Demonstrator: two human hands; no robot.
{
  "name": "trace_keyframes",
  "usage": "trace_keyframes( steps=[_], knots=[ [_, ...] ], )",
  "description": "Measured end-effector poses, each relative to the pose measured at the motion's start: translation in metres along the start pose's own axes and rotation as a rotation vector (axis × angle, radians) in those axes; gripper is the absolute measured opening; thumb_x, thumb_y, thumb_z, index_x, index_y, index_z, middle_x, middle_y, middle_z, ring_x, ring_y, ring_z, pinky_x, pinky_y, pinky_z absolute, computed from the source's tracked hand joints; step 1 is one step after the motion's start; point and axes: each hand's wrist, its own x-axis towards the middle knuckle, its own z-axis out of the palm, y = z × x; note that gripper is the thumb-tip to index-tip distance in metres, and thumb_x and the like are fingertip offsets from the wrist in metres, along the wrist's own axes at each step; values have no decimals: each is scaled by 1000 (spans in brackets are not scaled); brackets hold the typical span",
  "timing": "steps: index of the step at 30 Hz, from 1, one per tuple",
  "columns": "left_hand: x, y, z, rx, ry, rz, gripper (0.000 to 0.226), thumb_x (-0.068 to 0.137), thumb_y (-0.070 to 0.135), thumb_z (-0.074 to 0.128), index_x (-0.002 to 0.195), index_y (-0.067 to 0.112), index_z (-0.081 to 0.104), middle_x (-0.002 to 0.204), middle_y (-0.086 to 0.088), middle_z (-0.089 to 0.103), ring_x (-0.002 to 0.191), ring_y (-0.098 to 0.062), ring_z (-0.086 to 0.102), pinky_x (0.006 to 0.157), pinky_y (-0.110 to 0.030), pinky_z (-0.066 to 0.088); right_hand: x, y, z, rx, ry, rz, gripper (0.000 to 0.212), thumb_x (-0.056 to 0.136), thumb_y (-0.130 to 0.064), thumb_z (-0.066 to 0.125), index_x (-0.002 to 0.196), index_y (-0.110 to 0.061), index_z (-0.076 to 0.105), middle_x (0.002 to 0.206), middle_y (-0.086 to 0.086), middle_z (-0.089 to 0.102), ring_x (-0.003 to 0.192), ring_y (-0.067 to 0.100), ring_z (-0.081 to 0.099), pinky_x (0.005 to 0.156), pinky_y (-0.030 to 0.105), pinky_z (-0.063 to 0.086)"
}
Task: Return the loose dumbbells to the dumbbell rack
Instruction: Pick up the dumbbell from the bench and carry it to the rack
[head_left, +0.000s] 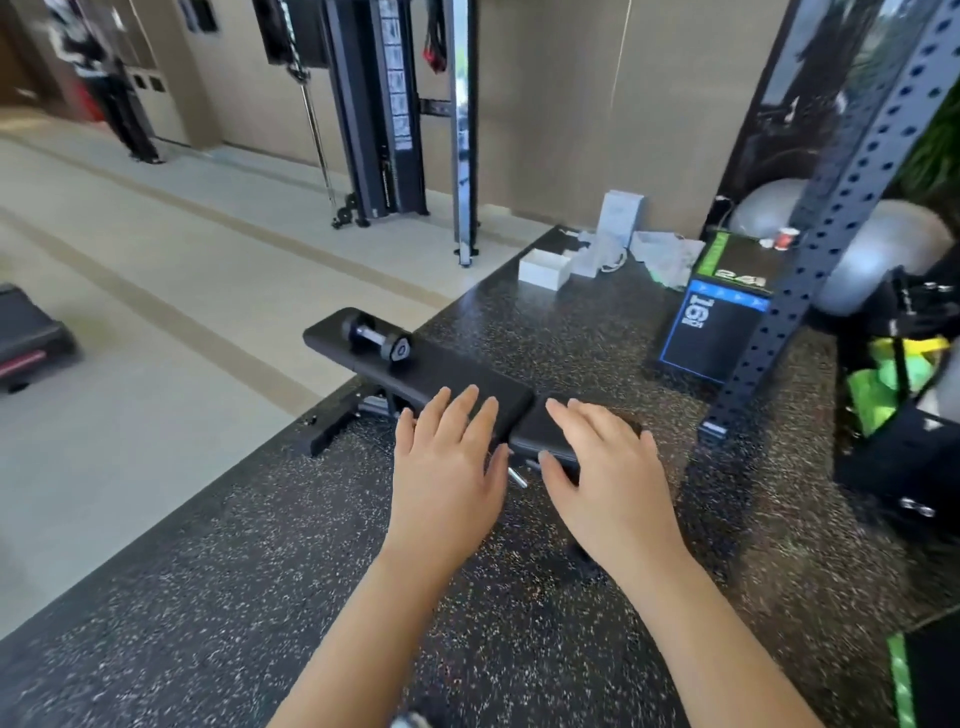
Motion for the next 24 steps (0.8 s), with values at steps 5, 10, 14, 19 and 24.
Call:
trace_keyframes(
  steps=[5,10,14,19,24],
  knots=[
    [51,-58,41,-9,27,-32,43,78,30,55,116,11,61,121,-10,62,115,-33,55,94,-59,38,73,-12,45,-21,-74,-24,48,90,-31,51,136,-24,41,140,0,45,132,20,38,107,56,23],
    [119,-133,75,-33,27,-67,43,79,29,56,117,10,60,122,-12,61,116,-34,54,96,-59,36,171,-44,94,-58,-121,-64,49,91,-33,48,138,-25,37,143,-1,41,134,19,33,109,53,20],
    [169,-196,89,-15,37,-120,43,79,29,55,117,9,60,121,-12,61,116,-34,54,94,-58,39,242,-74,132,-47,-152,-97,49,92,-33,48,138,-25,37,143,-1,41,134,19,33,109,53,20],
    [211,-255,115,-30,33,-172,41,81,27,54,117,10,59,122,-11,60,117,-32,53,92,-57,43,303,-94,178,-8,-179,-134,47,90,-30,52,135,-21,43,137,2,49,129,21,41,105,58,26],
    [248,-298,151,-45,46,-190,37,83,26,54,117,12,60,123,-8,60,117,-29,53,95,-53,40,364,-95,224,10,-246,-134,47,91,-31,50,136,-24,40,138,-2,45,130,18,39,107,54,24]
  ],
)
